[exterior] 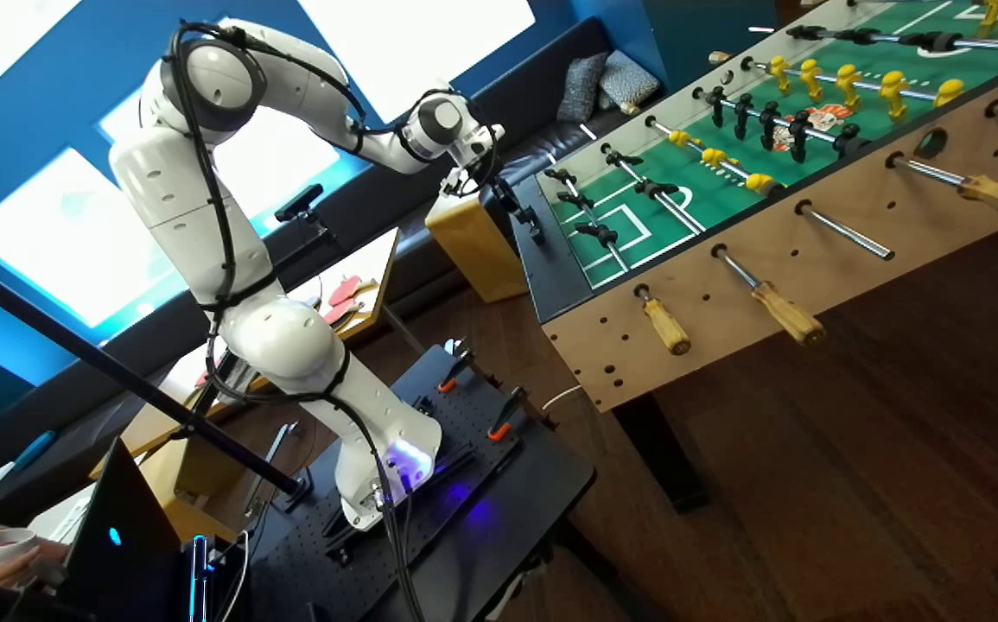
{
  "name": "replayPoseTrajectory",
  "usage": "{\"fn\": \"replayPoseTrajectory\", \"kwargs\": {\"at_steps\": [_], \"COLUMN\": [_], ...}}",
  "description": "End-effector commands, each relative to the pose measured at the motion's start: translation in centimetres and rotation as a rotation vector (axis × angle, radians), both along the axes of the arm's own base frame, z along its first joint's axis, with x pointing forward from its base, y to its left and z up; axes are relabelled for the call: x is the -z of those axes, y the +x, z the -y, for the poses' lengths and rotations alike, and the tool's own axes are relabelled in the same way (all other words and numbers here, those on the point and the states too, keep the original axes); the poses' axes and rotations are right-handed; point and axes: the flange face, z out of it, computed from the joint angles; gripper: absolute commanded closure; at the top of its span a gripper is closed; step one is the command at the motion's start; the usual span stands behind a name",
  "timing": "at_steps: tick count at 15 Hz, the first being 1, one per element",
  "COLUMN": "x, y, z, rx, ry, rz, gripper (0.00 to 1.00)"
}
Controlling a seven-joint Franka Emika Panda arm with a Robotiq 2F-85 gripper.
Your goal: Slide the things on the foosball table to the left
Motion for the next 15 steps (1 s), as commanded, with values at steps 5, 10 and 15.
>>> {"fn": "replayPoseTrajectory", "kwargs": {"at_steps": [5, 10, 15], "x": [2.4, 3.1, 3.7], "y": [1.6, 2.1, 2.6], "z": [-0.8, -1.4, -2.1], "rx": [0.004, -0.006, -0.019], "ry": [-0.025, -0.025, -0.027], "rz": [-0.025, -0.033, -0.039], "gripper": [1.00, 1.00, 1.00]}}
